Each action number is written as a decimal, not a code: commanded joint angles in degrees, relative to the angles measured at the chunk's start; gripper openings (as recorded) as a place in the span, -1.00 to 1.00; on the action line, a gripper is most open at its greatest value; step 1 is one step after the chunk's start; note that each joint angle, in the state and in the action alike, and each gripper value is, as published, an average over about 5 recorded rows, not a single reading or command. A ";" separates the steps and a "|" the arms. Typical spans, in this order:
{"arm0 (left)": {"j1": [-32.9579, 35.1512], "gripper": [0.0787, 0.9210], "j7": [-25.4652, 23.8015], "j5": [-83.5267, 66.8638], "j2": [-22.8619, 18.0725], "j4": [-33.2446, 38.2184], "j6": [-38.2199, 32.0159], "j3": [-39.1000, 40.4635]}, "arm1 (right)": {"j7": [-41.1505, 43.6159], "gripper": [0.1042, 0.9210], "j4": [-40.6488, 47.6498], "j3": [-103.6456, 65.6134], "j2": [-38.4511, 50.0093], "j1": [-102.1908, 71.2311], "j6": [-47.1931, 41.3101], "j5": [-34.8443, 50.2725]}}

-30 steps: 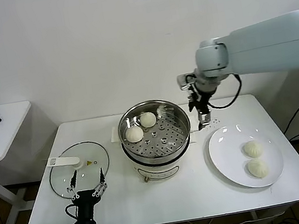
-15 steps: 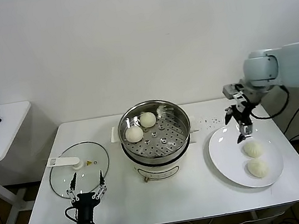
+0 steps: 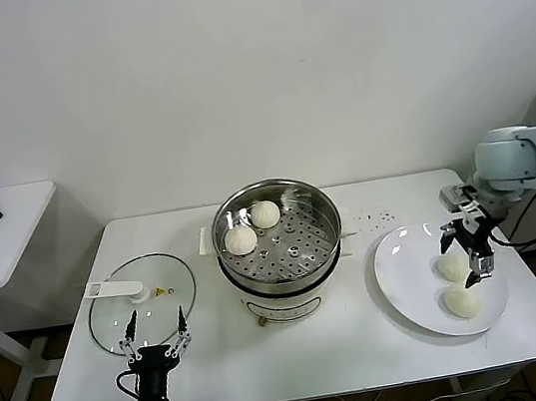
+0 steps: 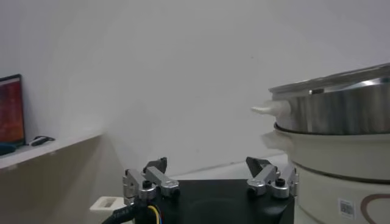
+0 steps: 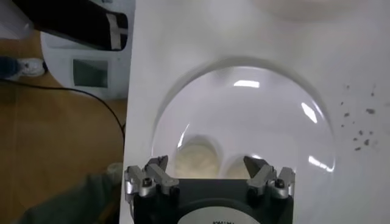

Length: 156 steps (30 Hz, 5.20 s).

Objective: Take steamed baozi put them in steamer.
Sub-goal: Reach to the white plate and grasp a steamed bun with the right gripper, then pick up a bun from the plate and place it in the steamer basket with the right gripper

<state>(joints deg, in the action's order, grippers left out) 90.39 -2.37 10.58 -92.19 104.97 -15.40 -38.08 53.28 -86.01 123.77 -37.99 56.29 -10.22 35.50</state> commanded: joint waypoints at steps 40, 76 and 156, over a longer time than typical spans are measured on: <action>-0.41 0.77 0.42 1.55 -0.79 -1.87 -0.93 -0.34 | -3.00 0.76 8.34 -14.99 4.31 -21.78 -0.38 -8.78; -0.68 0.77 0.58 1.54 -0.69 -1.96 -1.15 -0.20 | -2.69 0.30 8.13 -14.37 3.14 -19.55 0.39 -9.82; -1.02 0.77 0.87 0.36 -0.39 -2.48 -1.36 -0.01 | -10.93 0.31 15.26 -15.27 -42.67 -5.97 52.03 -18.25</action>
<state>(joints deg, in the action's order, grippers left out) 89.45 -1.55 11.14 -92.20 102.67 -16.63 -37.86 42.99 -73.12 108.77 -76.71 53.29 40.44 18.52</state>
